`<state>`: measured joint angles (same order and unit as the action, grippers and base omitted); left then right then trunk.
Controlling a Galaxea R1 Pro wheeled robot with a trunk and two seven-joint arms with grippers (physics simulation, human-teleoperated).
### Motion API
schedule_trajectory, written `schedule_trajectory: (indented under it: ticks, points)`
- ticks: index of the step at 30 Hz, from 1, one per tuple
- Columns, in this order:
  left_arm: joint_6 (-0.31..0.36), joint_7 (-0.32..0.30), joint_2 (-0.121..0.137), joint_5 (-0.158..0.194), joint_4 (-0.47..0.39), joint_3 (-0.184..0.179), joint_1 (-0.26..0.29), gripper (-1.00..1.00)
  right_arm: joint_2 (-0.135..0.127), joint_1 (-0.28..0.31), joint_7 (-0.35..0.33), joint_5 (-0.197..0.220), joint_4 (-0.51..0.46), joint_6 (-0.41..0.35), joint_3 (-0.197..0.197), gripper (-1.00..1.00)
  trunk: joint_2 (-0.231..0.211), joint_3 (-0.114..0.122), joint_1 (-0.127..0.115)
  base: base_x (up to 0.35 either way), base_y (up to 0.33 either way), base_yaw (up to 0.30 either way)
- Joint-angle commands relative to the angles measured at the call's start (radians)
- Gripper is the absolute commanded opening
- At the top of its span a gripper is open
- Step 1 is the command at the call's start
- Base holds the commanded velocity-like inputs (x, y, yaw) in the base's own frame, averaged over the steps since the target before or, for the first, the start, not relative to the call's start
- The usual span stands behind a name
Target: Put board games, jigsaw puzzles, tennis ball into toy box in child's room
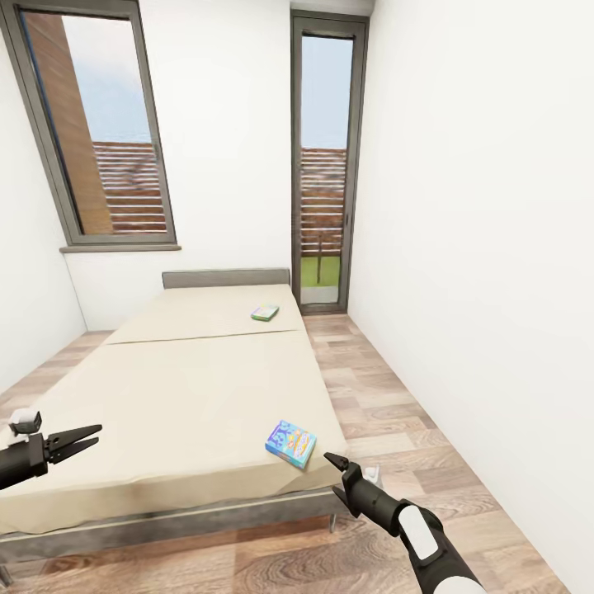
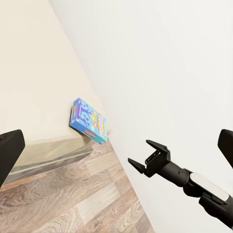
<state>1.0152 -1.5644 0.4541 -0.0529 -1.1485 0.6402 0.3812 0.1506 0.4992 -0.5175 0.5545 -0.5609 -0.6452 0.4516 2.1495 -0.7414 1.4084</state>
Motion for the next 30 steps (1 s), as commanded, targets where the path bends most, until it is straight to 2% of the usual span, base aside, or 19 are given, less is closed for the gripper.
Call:
schedule_trajectory:
  ticks: [1,12,22,30]
  points:
    - [0.01,-0.006,0.0,-0.005,0.0,0.001,0.001,1.0,0.001,0.001,-0.001,0.001,-0.001,-0.007,0.007,1.0,0.0,-0.001,0.0,0.082,0.092,0.0]
    - [0.01,-0.006,0.0,-0.004,0.0,0.001,0.001,1.0,0.001,0.001,-0.001,0.002,-0.001,-0.007,0.008,1.0,0.0,-0.001,0.0,0.169,0.16,0.0]
    - [0.01,-0.006,0.0,-0.004,0.0,0.0,0.001,1.0,-0.001,0.001,0.0,0.002,0.008,-0.006,0.011,1.0,0.0,-0.001,0.0,0.068,0.04,0.0]
    - [0.01,-0.006,0.0,-0.004,0.0,0.001,0.001,1.0,-0.003,0.001,0.0,0.002,0.021,-0.006,0.057,1.0,0.0,-0.001,0.0,0.004,0.002,0.0]
